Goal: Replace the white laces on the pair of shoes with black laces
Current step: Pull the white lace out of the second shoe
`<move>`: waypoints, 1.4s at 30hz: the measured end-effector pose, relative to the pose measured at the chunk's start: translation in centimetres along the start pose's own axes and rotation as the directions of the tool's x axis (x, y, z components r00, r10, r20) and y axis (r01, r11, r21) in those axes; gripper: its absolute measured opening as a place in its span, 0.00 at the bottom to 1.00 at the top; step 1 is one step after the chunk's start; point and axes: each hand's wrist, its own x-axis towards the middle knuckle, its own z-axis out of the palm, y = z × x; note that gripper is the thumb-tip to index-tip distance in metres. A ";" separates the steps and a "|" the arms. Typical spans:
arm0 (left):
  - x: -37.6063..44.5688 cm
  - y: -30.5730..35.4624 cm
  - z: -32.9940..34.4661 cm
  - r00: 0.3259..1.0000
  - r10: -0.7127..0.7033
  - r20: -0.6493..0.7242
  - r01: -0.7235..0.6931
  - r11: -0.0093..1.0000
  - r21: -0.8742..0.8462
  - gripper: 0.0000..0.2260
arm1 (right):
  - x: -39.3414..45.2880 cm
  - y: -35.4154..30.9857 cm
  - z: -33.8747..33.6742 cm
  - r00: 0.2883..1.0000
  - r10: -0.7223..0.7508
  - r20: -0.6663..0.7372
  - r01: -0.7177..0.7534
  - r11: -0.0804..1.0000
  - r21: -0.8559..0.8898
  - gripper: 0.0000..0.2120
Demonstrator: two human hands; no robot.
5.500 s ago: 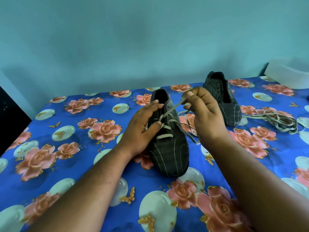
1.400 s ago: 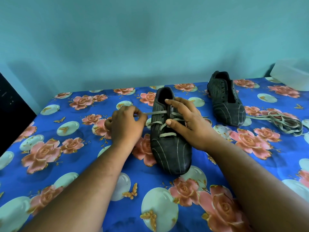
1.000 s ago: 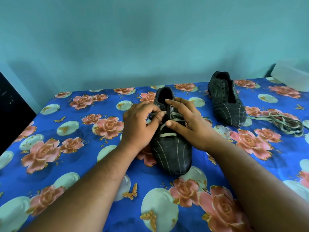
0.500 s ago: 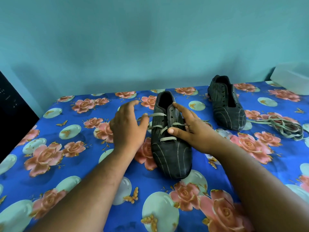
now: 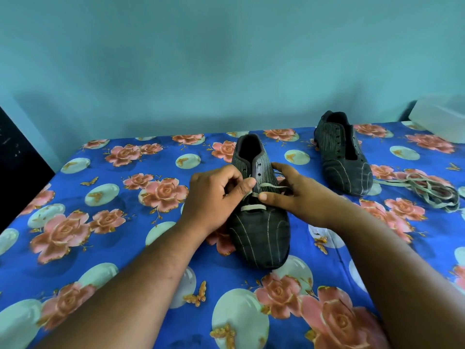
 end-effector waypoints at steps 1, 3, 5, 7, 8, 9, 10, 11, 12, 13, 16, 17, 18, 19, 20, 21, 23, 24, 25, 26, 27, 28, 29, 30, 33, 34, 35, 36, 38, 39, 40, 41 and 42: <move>0.0 -0.2 0.2 1.000 -0.008 0.008 0.008 1.000 -0.007 0.17 | 0.0 0.0 0.0 1.000 -0.001 0.001 0.001 1.000 0.003 0.58; 0.2 -0.6 0.1 0.996 -0.088 -0.013 0.088 0.996 -0.022 0.16 | 0.0 -0.1 0.0 1.000 -0.003 0.005 0.003 1.000 0.005 0.57; 0.3 -1.4 -0.2 0.984 -0.166 -0.058 0.166 0.986 -0.004 0.17 | 0.0 0.0 0.1 1.000 -0.003 0.004 0.003 1.000 0.006 0.56; 0.3 -1.8 -0.6 0.983 -0.177 -0.056 0.177 0.984 -0.015 0.18 | 0.1 0.1 0.1 1.000 0.001 -0.001 -0.001 1.000 0.000 0.56; 0.2 -1.7 -0.7 0.985 -0.170 -0.033 0.169 0.985 -0.045 0.18 | 0.1 0.1 0.1 1.000 0.001 -0.002 -0.001 1.000 -0.004 0.56; 0.1 -1.5 -0.7 0.988 -0.155 -0.006 0.154 0.986 -0.071 0.18 | 0.0 0.1 0.1 1.000 0.006 0.000 -0.006 1.000 -0.010 0.55; 0.1 -1.2 -0.7 0.991 -0.130 0.012 0.130 0.989 -0.076 0.17 | 0.0 0.0 0.1 1.000 0.009 -0.001 -0.009 1.000 -0.014 0.56; 0.0 -1.0 -0.5 0.995 -0.102 0.017 0.103 0.993 -0.065 0.16 | -0.1 -0.2 0.0 1.000 0.017 -0.003 -0.017 1.000 -0.022 0.56; 0.0 -1.0 -0.2 0.997 -0.079 0.012 0.079 0.996 -0.050 0.14 | -0.2 -0.2 0.0 1.000 0.030 -0.009 -0.030 0.999 -0.035 0.57; 0.1 -1.0 -0.1 0.997 -0.072 0.001 0.072 0.997 -0.040 0.13 | -0.3 -0.3 -0.1 0.999 0.049 -0.019 -0.050 0.997 -0.059 0.58; 0.1 -1.6 -0.1 0.985 -0.170 -0.017 0.170 0.985 0.016 0.11 | -0.6 -0.8 -0.4 0.991 0.118 -0.058 -0.128 0.966 -0.223 0.57; 0.2 -1.9 -0.4 0.971 -0.238 -0.007 0.238 0.970 0.047 0.11 | -0.8 -1.0 -0.6 0.988 0.139 -0.068 -0.153 0.947 -0.281 0.53; 0.3 -2.2 -0.5 0.952 -0.307 0.010 0.305 0.949 0.073 0.11 | -0.8 -1.2 -0.6 0.986 0.153 -0.067 -0.167 0.934 -0.315 0.49; 0.3 -2.3 -0.7 0.933 -0.358 0.029 0.354 0.930 0.094 0.13 | -0.8 -1.1 -0.8 0.986 0.157 -0.057 -0.167 0.930 -0.329 0.47; 0.3 -2.4 -0.8 0.923 -0.383 0.042 0.376 0.919 0.119 0.16 | -0.9 -1.1 -0.9 0.989 0.144 -0.043 -0.150 0.938 -0.313 0.45; 0.3 -2.2 -0.8 0.921 -0.386 0.045 0.376 0.915 0.146 0.20 | -0.8 -0.9 -0.9 0.992 0.122 -0.037 -0.128 0.950 -0.286 0.42; 0.3 -1.6 -0.7 0.928 -0.368 0.050 0.357 0.921 0.153 0.24 | -0.6 -0.6 -0.8 0.996 0.080 -0.047 -0.089 0.968 -0.236 0.36; 0.2 -1.3 -0.6 0.930 -0.363 0.056 0.355 0.928 0.115 0.24 | -0.4 -0.5 -0.7 0.995 0.070 -0.066 -0.083 0.970 -0.231 0.35; 0.2 -1.1 -0.5 0.929 -0.364 0.067 0.361 0.931 0.060 0.24 | -0.3 -0.4 -0.5 0.994 0.059 -0.096 -0.080 0.970 -0.231 0.37; 0.1 -1.1 -0.5 0.924 -0.372 0.083 0.373 0.928 0.009 0.23 | -0.2 -0.4 -0.3 0.989 0.047 -0.138 -0.078 0.970 -0.232 0.39; 0.1 -1.1 -0.4 0.921 -0.377 0.098 0.381 0.924 -0.026 0.22 | 0.0 -0.4 -0.1 0.983 0.040 -0.180 -0.083 0.969 -0.233 0.40; 0.0 -1.2 -0.4 0.920 -0.377 0.105 0.383 0.923 -0.037 0.20 | 0.1 -0.3 0.1 0.976 0.040 -0.215 -0.089 0.971 -0.224 0.39; 0.0 -1.2 -0.4 0.921 -0.374 0.106 0.379 0.925 -0.035 0.18 | 0.2 -0.2 0.4 0.970 0.047 -0.238 -0.097 0.975 -0.202 0.36; 0.0 -1.2 -0.3 0.923 -0.370 0.104 0.375 0.927 -0.032 0.17 | 0.2 -0.1 0.7 0.965 0.051 -0.256 -0.099 0.979 -0.177 0.32; 0.1 -1.1 -0.3 0.925 -0.365 0.108 0.372 0.927 -0.045 0.19 | 0.4 0.3 1.2 0.954 0.048 -0.295 -0.091 0.987 -0.131 0.26; 0.1 -1.1 -0.3 0.923 -0.367 0.111 0.375 0.926 -0.053 0.20 | 0.5 0.4 1.2 0.951 0.051 -0.304 -0.091 0.989 -0.121 0.27; 0.1 -1.1 -0.3 0.923 -0.368 0.111 0.376 0.925 -0.057 0.22 | 0.5 0.4 1.3 0.948 0.052 -0.314 -0.091 0.990 -0.111 0.28; 0.1 -1.2 -0.3 0.923 -0.368 0.109 0.376 0.925 -0.055 0.22 | 0.6 0.4 1.4 0.946 0.055 -0.318 -0.091 0.991 -0.101 0.30; 0.1 -1.1 -0.3 0.924 -0.370 0.096 0.375 0.926 -0.043 0.19 | 0.5 0.2 1.4 0.942 0.082 -0.324 -0.120 0.988 -0.100 0.33; 0.1 -1.0 -0.2 0.924 -0.372 0.086 0.375 0.927 -0.026 0.19 | 0.5 0.1 1.4 0.930 0.082 -0.358 -0.133 0.984 -0.120 0.32; 0.2 -1.0 -0.1 0.926 -0.369 0.077 0.370 0.929 0.000 0.22 | 0.4 -0.1 1.3 0.908 0.058 -0.416 -0.128 0.982 -0.141 0.29; 0.2 -1.0 0.0 0.930 -0.361 0.075 0.360 0.933 0.026 0.26 | 0.3 -0.2 1.1 0.876 0.009 -0.482 -0.097 0.983 -0.158 0.26; 0.2 -1.1 0.1 0.937 -0.342 0.074 0.340 0.940 0.029 0.29 | 0.3 -0.4 1.0 0.839 -0.059 -0.541 -0.043 0.984 -0.174 0.23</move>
